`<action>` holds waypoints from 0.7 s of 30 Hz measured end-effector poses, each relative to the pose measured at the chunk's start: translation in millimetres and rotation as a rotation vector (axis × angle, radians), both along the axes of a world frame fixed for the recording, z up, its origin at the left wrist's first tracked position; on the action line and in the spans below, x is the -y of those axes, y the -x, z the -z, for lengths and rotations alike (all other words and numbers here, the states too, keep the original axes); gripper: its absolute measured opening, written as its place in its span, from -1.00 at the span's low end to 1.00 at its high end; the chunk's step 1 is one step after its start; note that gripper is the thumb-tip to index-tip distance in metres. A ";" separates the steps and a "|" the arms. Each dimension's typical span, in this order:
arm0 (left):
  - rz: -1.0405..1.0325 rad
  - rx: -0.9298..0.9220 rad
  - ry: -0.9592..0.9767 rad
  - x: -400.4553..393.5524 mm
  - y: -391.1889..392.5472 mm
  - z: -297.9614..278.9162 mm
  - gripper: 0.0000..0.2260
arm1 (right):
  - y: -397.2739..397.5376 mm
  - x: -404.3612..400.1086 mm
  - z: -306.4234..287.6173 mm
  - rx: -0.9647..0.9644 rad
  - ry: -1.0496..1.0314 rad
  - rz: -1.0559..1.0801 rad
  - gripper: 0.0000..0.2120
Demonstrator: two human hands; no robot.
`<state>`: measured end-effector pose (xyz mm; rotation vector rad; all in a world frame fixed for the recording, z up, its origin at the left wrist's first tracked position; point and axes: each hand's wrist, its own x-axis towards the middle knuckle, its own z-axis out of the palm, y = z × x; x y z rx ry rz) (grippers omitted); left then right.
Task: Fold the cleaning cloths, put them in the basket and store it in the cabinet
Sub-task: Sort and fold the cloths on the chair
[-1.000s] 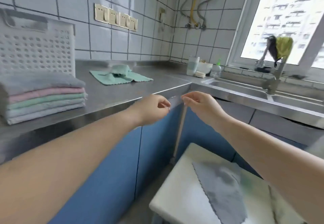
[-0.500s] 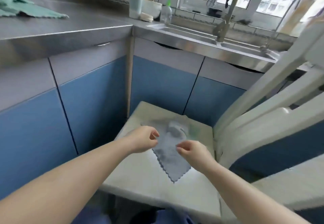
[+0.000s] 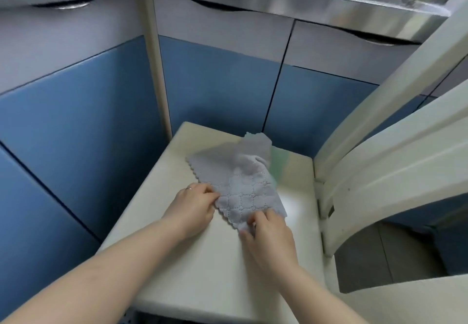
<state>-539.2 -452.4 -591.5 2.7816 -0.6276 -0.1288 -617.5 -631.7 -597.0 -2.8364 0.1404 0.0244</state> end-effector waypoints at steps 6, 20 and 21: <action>0.172 0.290 -0.035 9.2 -23.0 5.6 -0.85 | -14.2 31.0 2.1 0.012 0.045 0.049 -0.83; -0.024 0.164 -0.105 19.4 -50.7 -29.5 -0.84 | -29.9 77.3 -84.7 0.089 -0.025 0.137 -0.97; -0.068 0.170 -0.079 15.3 -54.8 -37.3 -0.85 | -32.6 78.3 -90.9 0.101 -0.018 0.122 -0.94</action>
